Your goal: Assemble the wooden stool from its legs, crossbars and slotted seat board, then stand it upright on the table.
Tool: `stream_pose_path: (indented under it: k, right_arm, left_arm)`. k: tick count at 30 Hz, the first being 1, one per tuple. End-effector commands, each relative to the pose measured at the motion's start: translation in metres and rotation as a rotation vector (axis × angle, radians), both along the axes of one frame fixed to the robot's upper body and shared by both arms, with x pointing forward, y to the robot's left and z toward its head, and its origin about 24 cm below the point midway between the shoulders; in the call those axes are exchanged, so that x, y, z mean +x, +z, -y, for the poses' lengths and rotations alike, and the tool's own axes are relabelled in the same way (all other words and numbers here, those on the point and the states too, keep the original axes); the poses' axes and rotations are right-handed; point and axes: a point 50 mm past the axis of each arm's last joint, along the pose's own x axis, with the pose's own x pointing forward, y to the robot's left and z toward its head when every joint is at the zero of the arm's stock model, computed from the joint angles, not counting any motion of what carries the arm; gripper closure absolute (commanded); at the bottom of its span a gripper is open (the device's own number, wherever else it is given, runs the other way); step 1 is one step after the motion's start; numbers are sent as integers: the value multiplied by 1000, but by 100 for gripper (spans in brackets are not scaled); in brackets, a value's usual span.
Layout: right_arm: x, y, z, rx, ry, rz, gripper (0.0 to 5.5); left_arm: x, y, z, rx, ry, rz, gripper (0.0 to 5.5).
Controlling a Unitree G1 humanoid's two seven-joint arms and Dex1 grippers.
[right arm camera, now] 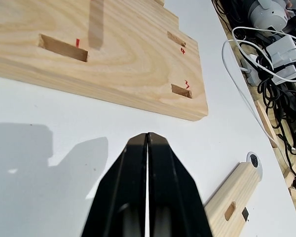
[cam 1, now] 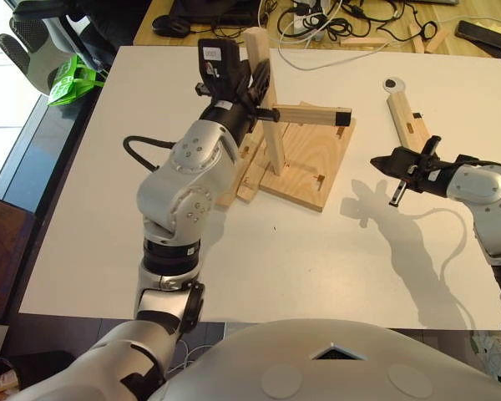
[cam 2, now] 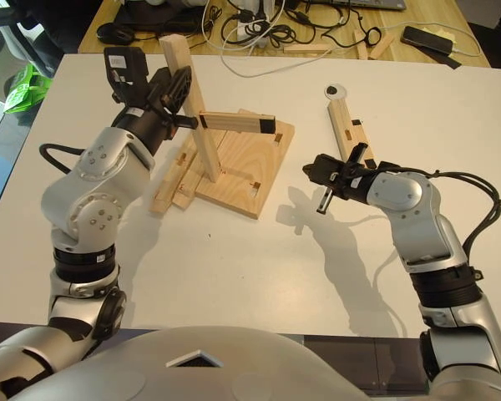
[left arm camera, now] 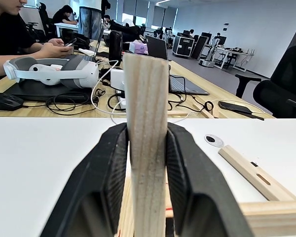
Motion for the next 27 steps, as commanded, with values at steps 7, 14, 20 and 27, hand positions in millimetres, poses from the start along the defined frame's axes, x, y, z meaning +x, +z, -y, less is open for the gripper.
stream_pose_path:
  k: [7,14,20,27]
  right_arm:
    - [8,8,3,-8,-7,51,550]
    - [6,6,8,-16,-14,45,550]
    - [7,5,6,-10,-12,42,550]
    - [29,24,-40,505,-105,-222,550]
  left_arm:
    - [23,-42,9,29,66,31,448]
    - [-6,-21,-10,91,3,52,448]
    - [-20,-15,-14,88,-72,24,448]
    - [-20,-25,-15,61,-35,-15,448]
